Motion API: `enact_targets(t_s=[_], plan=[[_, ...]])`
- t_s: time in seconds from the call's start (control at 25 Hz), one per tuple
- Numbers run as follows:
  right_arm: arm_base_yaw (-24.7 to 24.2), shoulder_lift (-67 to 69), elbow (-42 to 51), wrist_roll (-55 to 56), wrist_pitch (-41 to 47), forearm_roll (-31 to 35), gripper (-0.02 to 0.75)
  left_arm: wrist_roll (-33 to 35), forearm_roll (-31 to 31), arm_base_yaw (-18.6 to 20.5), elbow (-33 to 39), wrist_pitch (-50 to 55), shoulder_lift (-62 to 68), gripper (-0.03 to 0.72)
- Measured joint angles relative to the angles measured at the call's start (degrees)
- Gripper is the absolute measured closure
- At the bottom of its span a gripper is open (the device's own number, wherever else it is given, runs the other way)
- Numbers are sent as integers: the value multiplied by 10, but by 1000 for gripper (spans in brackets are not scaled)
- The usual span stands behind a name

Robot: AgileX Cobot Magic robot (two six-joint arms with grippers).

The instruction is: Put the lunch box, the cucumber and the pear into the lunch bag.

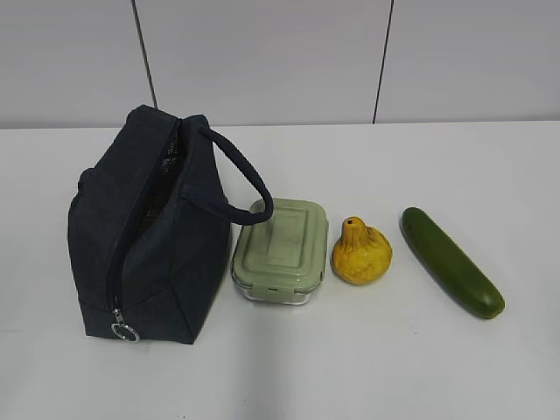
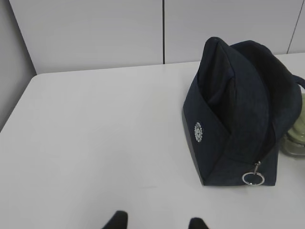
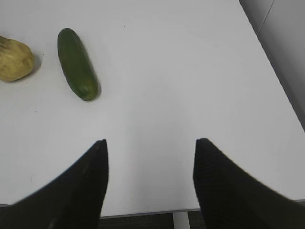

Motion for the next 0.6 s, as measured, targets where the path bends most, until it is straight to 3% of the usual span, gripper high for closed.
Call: enact_targets(t_s=[0.2,0.44,0.6], plan=[[0,0,0,0,0,5,295,0,-7,-1,0,0,2,447],[0,45,0,-25,0,59,295,0,-26,-15,-7,-1,82,447],[0,126,0,-32,-1,89,295,8,-92,-15,-37,-8,171,447]])
